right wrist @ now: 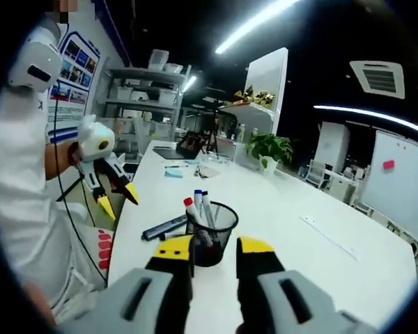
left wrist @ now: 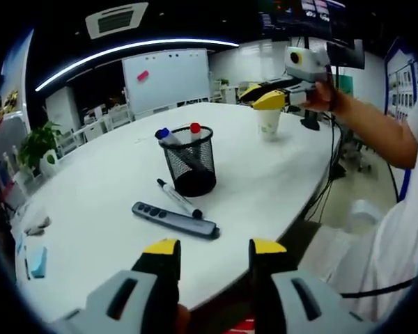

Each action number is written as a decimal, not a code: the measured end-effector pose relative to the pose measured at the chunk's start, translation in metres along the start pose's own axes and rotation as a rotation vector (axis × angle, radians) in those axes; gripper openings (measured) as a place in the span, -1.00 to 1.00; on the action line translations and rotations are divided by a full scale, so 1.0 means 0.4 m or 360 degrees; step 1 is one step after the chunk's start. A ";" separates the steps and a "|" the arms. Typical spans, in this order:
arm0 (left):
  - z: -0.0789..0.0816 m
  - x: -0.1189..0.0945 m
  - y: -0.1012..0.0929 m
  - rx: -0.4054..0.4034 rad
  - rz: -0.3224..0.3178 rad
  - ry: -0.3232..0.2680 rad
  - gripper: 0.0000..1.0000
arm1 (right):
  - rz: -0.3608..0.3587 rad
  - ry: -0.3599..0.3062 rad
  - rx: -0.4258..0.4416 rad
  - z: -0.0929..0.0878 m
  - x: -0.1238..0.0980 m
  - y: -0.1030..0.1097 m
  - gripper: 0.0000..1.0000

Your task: Place the scattered laser pointers and whiteboard markers into the pen holder and stack the scattered paper cups together

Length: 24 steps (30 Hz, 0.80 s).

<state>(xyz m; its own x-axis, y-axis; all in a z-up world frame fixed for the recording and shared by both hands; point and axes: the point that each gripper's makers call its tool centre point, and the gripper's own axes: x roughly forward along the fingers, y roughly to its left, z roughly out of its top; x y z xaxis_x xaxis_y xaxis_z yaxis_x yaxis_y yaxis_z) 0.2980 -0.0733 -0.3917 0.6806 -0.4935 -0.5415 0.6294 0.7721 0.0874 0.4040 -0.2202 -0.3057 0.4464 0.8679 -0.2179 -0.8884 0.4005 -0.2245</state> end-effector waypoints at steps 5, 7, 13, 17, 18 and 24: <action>-0.005 0.002 0.000 0.0002 0.0002 0.0005 -0.21 | -0.0034 0.0002 0.0028 -0.011 -0.007 -0.007 -0.54; -0.009 0.003 0.005 0.0006 0.0017 0.0014 -0.21 | -0.0045 0.0008 0.0027 -0.018 -0.010 -0.006 -0.53; -0.016 0.007 0.006 0.0026 0.0036 0.0034 -0.21 | -0.0086 -0.0036 0.0067 -0.022 -0.032 -0.013 -0.53; -0.020 0.012 0.007 0.0048 0.0049 0.0049 -0.21 | -0.0123 -0.0047 0.0086 -0.033 -0.042 -0.016 -0.53; -0.020 0.012 0.007 0.0048 0.0051 0.0050 -0.21 | -0.0133 -0.0049 0.0088 -0.037 -0.045 -0.016 -0.53; -0.021 0.019 0.002 0.0017 0.0034 0.0031 -0.20 | -0.0141 -0.0057 0.0120 -0.056 -0.057 -0.006 -0.54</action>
<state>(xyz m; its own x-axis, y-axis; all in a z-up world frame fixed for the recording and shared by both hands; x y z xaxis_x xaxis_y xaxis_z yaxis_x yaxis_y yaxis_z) 0.3006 -0.0729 -0.4025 0.6865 -0.4690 -0.5557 0.6188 0.7781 0.1078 0.3984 -0.2475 -0.3214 0.5208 0.8374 -0.1662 -0.8516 0.4962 -0.1689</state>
